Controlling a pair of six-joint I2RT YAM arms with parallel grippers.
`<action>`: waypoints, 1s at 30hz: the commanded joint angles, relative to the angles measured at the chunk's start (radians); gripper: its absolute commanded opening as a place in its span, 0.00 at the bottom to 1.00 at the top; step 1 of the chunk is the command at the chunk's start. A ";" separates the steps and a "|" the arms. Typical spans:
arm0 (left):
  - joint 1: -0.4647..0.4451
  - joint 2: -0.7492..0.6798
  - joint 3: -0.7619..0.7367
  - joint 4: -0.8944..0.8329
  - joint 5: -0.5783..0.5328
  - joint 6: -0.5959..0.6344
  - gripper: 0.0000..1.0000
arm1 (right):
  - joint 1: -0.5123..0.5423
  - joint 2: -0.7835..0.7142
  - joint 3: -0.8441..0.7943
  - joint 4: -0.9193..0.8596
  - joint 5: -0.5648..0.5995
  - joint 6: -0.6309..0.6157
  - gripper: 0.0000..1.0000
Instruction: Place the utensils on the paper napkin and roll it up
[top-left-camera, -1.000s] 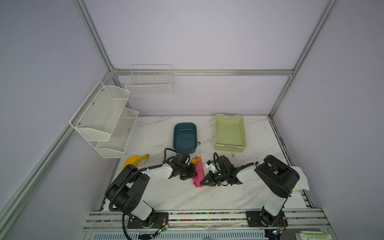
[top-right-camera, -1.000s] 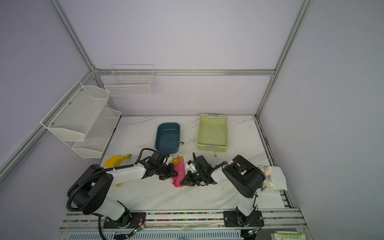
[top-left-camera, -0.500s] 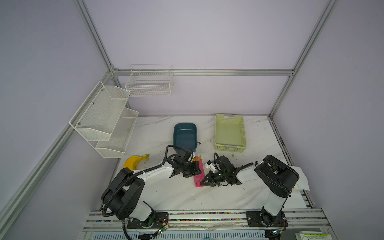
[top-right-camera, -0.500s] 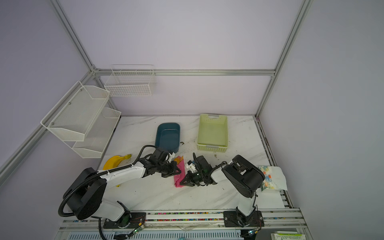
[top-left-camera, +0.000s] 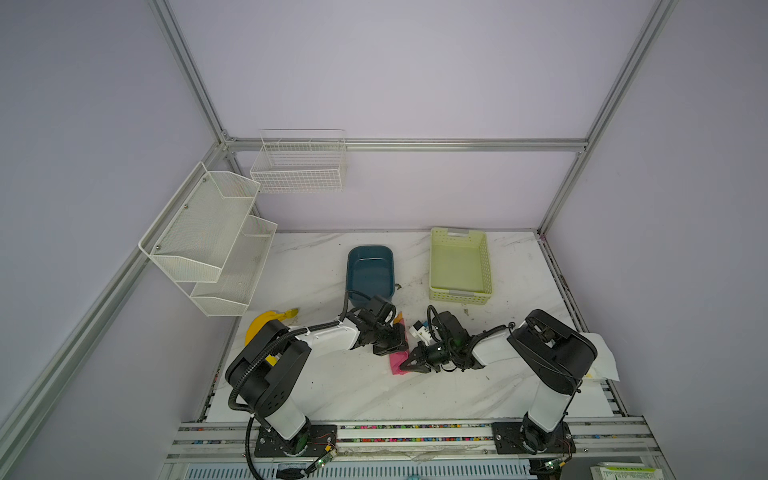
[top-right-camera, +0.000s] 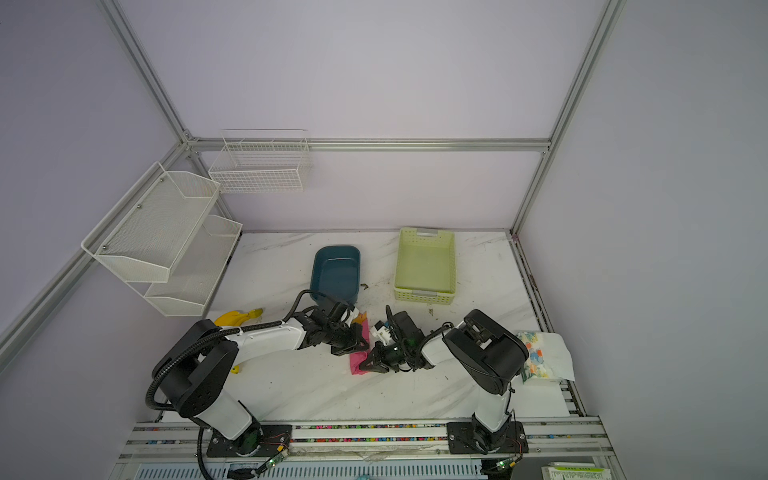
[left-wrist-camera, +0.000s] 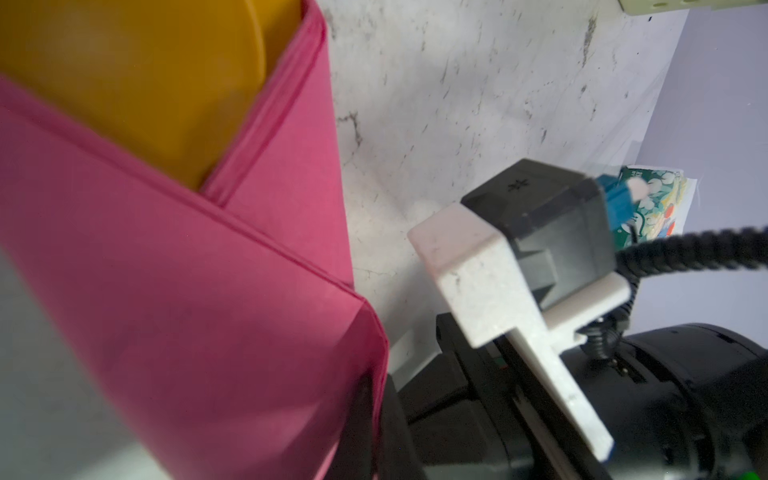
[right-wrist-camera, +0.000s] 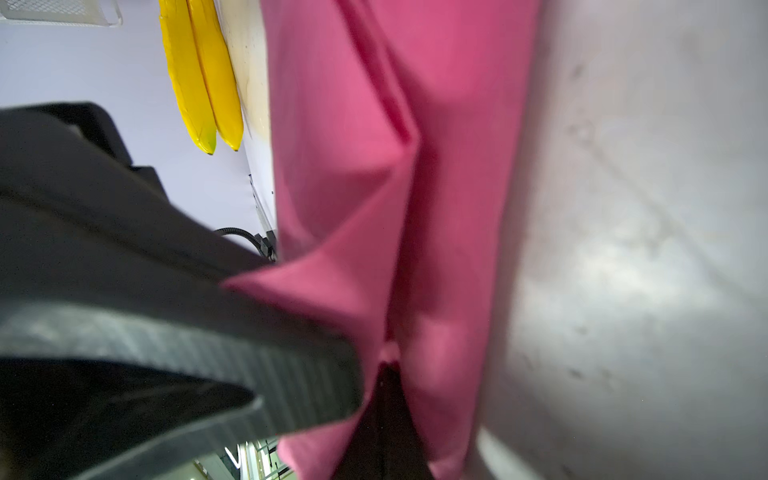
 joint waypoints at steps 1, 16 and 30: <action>-0.009 0.020 0.080 0.059 0.034 0.013 0.04 | -0.005 0.027 -0.026 -0.016 0.030 0.005 0.01; -0.009 0.094 0.055 0.060 -0.007 0.015 0.03 | -0.050 -0.240 -0.059 -0.138 0.078 0.027 0.15; -0.010 0.078 0.049 0.066 -0.011 0.014 0.03 | -0.065 -0.140 -0.006 -0.210 0.102 -0.070 0.28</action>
